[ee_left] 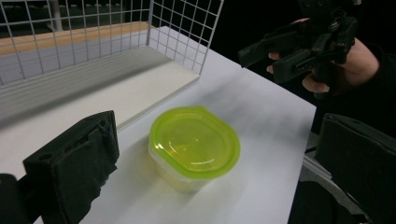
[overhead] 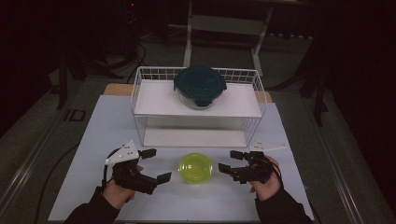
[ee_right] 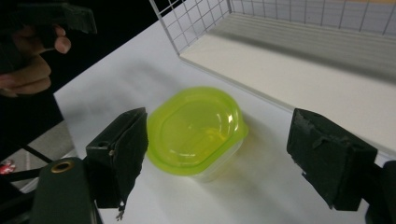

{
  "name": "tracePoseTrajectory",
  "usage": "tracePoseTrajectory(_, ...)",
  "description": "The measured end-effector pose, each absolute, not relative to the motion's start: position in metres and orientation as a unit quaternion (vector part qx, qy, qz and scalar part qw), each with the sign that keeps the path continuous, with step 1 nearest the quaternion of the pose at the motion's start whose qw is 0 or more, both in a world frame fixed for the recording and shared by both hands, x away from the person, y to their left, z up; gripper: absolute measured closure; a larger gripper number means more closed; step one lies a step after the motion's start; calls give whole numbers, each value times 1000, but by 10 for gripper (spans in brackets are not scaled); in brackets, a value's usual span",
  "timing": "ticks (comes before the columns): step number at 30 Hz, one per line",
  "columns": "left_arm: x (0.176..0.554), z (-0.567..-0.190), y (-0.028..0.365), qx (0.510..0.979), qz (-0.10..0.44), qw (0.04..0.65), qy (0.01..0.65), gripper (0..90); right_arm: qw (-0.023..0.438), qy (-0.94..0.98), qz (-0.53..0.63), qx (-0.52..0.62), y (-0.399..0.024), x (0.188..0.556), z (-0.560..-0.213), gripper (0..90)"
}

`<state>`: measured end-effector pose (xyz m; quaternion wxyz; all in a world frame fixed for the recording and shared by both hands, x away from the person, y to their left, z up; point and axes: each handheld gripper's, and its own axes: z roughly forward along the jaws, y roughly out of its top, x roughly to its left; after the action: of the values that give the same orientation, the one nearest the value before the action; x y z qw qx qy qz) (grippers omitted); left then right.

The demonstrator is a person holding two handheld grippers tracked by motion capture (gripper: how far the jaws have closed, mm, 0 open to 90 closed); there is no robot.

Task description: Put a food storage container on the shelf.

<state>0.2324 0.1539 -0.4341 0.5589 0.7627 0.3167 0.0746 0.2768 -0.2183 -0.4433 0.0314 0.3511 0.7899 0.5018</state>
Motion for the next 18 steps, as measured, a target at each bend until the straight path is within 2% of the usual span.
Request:
tracePoseTrajectory(12,262,-447,127,781,19,521,343,0,11,782,486,389,-202,288,-449,124)
tracePoseTrajectory(18,276,-459,114,783,-13,499,372,0,-19,775,467,425,-197,297,-458,141)
